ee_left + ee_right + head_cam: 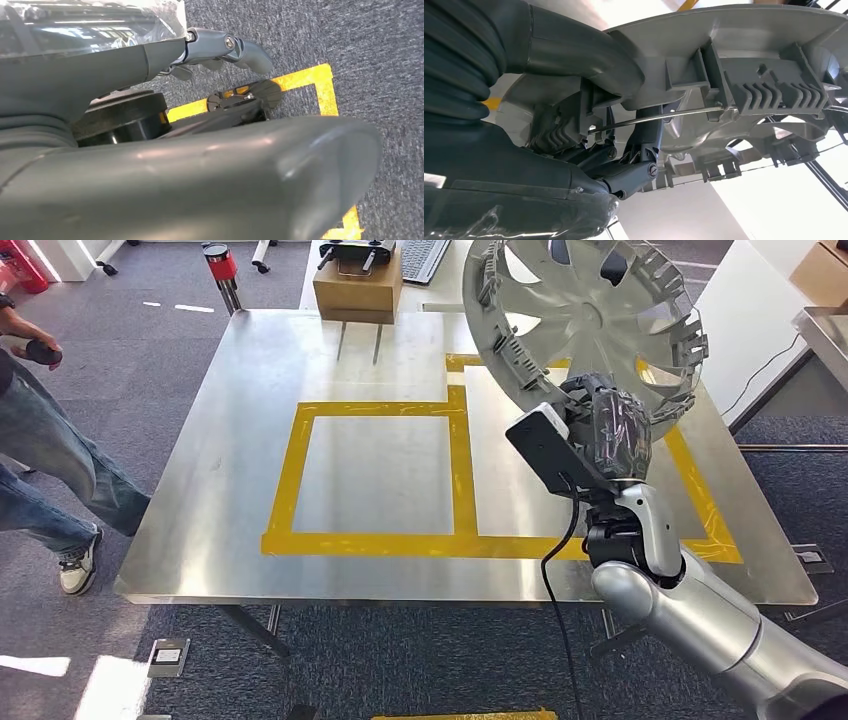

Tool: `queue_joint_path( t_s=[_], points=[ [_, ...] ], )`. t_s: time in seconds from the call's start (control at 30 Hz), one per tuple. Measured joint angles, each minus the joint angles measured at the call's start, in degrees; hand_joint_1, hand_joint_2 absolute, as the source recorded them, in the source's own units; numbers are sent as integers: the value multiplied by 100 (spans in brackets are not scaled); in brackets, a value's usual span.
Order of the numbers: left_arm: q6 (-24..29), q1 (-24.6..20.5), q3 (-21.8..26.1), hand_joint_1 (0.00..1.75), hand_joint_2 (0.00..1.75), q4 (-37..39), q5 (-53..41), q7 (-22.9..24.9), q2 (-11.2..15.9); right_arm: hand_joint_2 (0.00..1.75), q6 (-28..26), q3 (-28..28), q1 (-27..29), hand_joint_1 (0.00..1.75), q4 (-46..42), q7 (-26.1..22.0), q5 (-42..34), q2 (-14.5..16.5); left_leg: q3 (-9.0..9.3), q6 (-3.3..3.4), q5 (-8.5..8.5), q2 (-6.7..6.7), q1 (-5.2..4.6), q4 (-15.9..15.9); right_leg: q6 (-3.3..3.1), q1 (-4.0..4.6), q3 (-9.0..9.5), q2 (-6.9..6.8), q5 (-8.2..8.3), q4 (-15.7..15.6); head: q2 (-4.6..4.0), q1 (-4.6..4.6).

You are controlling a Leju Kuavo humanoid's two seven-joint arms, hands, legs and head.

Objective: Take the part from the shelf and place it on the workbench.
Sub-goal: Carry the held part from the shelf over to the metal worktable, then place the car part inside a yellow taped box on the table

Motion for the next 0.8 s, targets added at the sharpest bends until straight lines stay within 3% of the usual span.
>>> queue_joint_path(
  t_s=[0.8],
  points=[
    [-95,-87,-201,0,0,-24,-216,155,-121,175,326,143,-318,175,1790,-244,-541,446,2,0,0,0,0,-3,-2,0,-6,-1,0,3,0,0]
  ],
)
